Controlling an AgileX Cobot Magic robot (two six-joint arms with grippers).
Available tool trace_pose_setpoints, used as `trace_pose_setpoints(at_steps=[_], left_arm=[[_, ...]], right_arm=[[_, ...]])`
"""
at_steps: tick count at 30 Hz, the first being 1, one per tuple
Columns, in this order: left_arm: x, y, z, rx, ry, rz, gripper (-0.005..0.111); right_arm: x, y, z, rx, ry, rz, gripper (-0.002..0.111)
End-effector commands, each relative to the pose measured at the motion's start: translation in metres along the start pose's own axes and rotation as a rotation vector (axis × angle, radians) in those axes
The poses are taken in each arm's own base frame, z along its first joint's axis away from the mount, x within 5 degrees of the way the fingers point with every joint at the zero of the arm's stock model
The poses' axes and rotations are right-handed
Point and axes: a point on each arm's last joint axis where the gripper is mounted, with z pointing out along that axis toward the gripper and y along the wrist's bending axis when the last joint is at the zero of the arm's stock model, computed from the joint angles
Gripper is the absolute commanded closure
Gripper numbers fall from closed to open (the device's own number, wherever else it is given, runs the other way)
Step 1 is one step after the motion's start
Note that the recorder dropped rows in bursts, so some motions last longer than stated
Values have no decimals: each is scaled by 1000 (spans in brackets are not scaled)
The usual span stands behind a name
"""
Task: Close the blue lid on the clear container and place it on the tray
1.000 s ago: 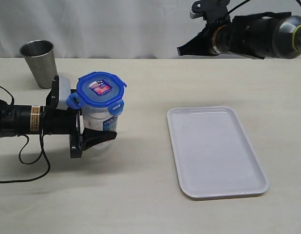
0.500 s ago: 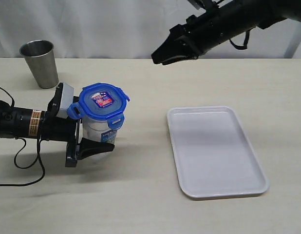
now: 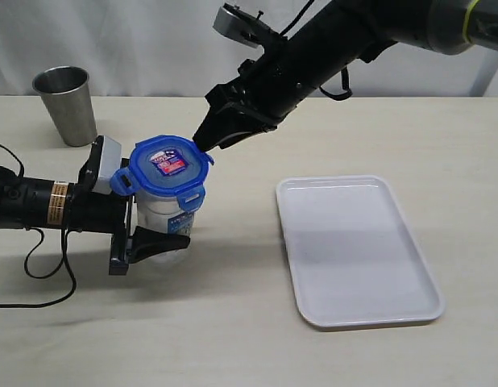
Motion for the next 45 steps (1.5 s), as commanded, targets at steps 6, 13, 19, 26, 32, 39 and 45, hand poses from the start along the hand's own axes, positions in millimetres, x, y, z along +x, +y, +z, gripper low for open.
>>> trace_pose_setpoints(at_steps=[6,13,19,26,32,39,45], left_arm=[[-6,5,-1,-33,-42,-6,107],[-6,5,-1,-34,-43,-6,107],[-6,5,-1,-35,-47,-7,107],[-6,5,-1,-33,-51,-7,107],[-6,5,-1,-33,-51,-7,107],[-6,5,-1,-33,-51,-7,107],[-6,5,-1,-33,-51,-7,107]], right_arm=[[2,14,9,-52,38,-32,63],[3,15,22,-16,71,-35,63],[10,16,43,-57,134,-38,63],[14,13,64,-99,162,-34,72],[19,8,80,-189,176,-15,78],[25,-2,93,-188,207,5,78],[9,0,72,-95,188,-89,76]])
